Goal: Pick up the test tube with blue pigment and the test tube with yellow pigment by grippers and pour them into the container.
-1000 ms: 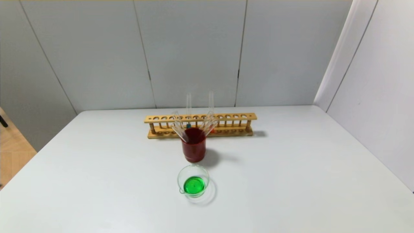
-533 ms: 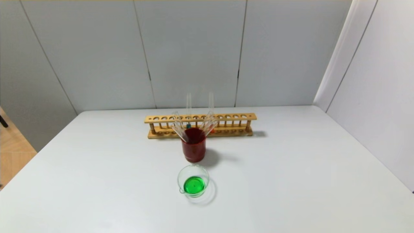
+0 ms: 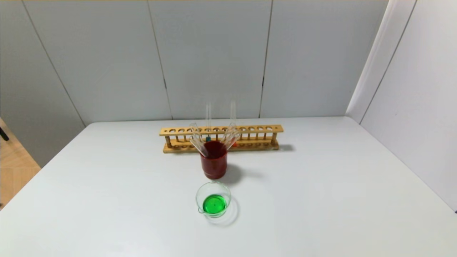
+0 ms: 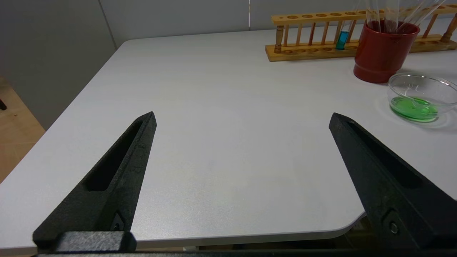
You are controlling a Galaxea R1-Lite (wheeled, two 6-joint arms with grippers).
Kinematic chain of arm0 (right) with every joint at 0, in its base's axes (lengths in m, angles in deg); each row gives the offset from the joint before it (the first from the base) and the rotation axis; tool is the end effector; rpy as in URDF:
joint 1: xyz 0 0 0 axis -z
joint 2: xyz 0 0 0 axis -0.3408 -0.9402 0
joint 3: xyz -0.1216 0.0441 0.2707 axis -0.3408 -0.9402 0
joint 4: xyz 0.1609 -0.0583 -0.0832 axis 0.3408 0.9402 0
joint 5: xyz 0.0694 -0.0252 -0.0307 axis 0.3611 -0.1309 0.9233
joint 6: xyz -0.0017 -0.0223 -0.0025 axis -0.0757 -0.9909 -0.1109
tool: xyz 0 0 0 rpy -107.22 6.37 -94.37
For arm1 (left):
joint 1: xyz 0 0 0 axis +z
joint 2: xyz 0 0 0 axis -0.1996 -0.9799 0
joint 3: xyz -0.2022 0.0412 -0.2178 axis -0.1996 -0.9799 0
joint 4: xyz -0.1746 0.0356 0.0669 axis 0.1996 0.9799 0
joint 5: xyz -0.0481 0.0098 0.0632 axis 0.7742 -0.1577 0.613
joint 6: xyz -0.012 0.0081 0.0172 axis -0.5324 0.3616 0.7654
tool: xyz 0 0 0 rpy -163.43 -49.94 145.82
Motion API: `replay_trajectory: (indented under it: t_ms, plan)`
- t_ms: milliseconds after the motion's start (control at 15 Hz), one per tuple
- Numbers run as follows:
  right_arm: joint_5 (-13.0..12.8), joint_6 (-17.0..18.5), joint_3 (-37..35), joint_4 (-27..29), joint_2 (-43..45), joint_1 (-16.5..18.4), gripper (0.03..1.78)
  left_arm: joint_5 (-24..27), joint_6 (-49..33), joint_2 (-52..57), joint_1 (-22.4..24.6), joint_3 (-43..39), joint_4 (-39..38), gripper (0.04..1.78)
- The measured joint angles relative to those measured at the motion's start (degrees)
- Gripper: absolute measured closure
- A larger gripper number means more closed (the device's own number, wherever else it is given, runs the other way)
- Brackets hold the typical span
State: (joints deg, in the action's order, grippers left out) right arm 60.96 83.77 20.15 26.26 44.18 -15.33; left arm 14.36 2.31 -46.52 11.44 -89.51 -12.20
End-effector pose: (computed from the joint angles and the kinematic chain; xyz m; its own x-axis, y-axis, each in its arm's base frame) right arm -0.0343 -0.0020 0.2494 0.9217 -0.2871 0.2608 0.2902 0.9566 0.0275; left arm -0.0231 0.0000 0.0826 0.9976 -0.0013 0.0694 -0.0001 0.9998 0.0201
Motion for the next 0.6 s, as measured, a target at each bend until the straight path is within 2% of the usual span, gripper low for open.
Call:
replay_trajectory:
  t_ms: [67,133,200,400,600]
  plan:
    - [3.4,2.6,1.1,0.1,1.4,1.4,0.07,0.0,0.0,0.0,0.0,0.0,0.0,0.11]
    - [6.2,3.8,2.0,-0.2,2.4,1.8,0.07,0.0,0.0,0.0,0.0,0.0,0.0,0.11]
    - [7.9,4.0,2.7,0.0,3.1,0.9,0.07,0.0,0.0,0.0,0.0,0.0,0.0,0.11]
    - [11.6,4.1,3.9,0.6,5.1,-5.1,0.07,0.0,0.0,0.0,0.0,0.0,0.0,0.11]
    - [12.1,4.0,3.5,0.7,7.9,-5.9,0.07,0.0,0.0,0.0,0.0,0.0,0.0,0.11]
